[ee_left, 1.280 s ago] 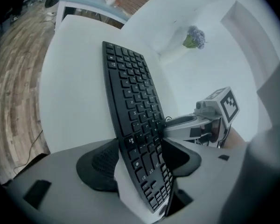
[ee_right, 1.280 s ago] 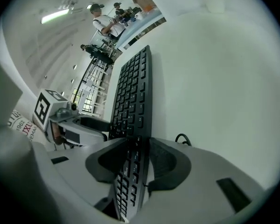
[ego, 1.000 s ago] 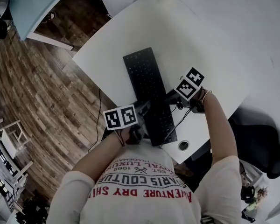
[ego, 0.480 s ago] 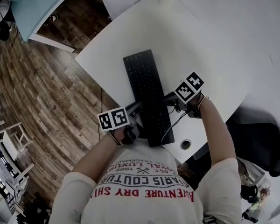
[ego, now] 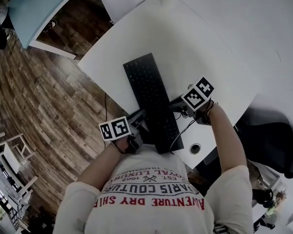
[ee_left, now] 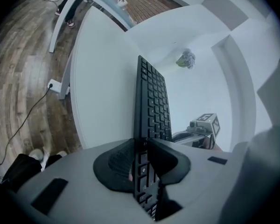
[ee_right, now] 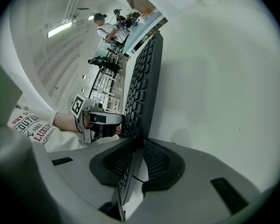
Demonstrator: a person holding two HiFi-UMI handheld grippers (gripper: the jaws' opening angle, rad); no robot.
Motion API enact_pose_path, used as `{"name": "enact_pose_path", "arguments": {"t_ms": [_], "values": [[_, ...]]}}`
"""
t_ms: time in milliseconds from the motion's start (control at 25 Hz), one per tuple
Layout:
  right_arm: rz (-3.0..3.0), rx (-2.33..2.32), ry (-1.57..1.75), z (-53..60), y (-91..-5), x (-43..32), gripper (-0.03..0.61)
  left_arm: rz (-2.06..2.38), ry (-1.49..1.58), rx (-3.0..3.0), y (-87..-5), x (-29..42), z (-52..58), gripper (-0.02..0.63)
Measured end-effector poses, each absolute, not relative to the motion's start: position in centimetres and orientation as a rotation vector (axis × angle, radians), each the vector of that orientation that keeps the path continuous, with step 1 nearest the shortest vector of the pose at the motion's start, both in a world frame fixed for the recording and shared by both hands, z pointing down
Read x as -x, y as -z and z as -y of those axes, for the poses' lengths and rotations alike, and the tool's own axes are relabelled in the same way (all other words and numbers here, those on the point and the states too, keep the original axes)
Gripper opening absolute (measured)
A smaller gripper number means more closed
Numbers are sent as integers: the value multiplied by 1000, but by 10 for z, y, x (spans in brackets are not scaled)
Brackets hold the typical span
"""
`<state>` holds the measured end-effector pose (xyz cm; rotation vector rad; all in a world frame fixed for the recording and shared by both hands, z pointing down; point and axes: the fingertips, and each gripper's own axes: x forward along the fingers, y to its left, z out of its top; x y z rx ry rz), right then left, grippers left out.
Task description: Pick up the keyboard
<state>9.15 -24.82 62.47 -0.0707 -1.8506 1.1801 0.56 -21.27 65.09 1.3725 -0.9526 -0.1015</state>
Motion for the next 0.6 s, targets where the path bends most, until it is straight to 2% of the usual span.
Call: {"name": "enact_pose_path", "arguments": {"t_ms": [320,600], "values": [[1967,-73,-1139,270,-589,-90,83,975,51,-1598,-606,6,251,104],[2069,-308,-1192,272,-553,-101,77,892,134,-1734,-544,4,286,103]]}}
